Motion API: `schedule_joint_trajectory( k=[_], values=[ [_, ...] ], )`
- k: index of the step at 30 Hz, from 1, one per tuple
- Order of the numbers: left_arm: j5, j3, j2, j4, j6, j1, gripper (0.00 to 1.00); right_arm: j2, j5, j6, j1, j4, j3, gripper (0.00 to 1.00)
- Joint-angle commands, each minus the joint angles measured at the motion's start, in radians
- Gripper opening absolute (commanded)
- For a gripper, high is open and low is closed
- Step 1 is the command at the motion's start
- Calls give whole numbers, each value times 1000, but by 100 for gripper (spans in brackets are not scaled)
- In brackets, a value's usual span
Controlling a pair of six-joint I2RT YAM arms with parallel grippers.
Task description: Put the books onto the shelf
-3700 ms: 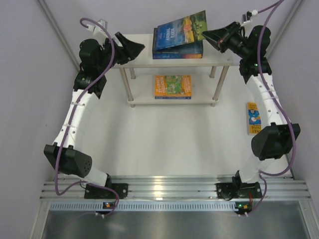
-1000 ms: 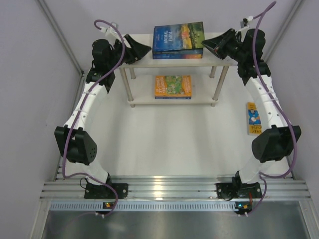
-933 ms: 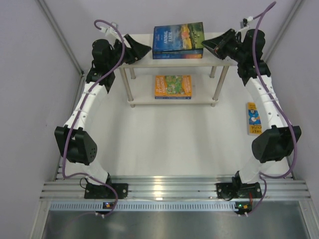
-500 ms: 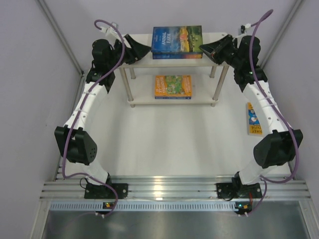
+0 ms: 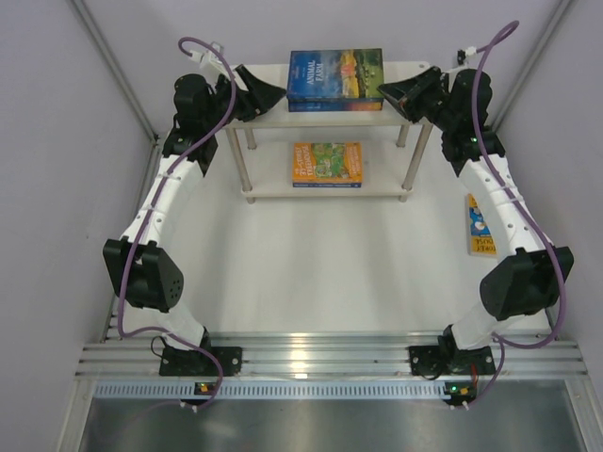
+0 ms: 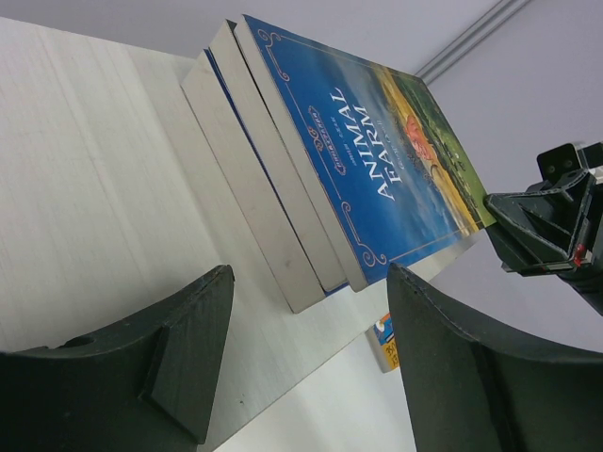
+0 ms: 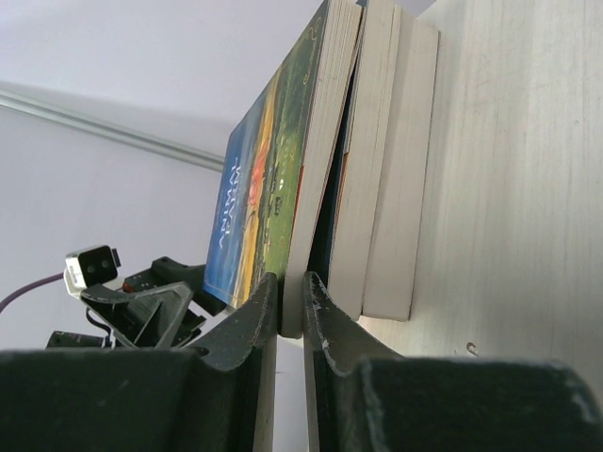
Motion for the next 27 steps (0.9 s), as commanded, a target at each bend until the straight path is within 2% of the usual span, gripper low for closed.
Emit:
schedule_joint_trajectory(
  k=[1, 15, 17, 18, 19, 27],
  values=[
    [12, 2, -7, 44, 11, 5, 71, -3, 36, -14, 7, 36, 61, 0],
    [18, 2, 7, 44, 12, 5, 71, 20, 38, -26, 2, 33, 79, 0],
    [18, 5, 9, 44, 12, 5, 71, 13, 38, -37, 2, 33, 78, 6],
    [18, 5, 10, 44, 14, 5, 71, 6, 44, -45, 2, 32, 76, 17],
    [18, 7, 12, 44, 14, 5, 71, 2, 49, -51, 1, 23, 76, 20],
    [26, 7, 26, 58, -5, 5, 71, 3, 65, -123, -5, -62, 132, 27]
  ],
)
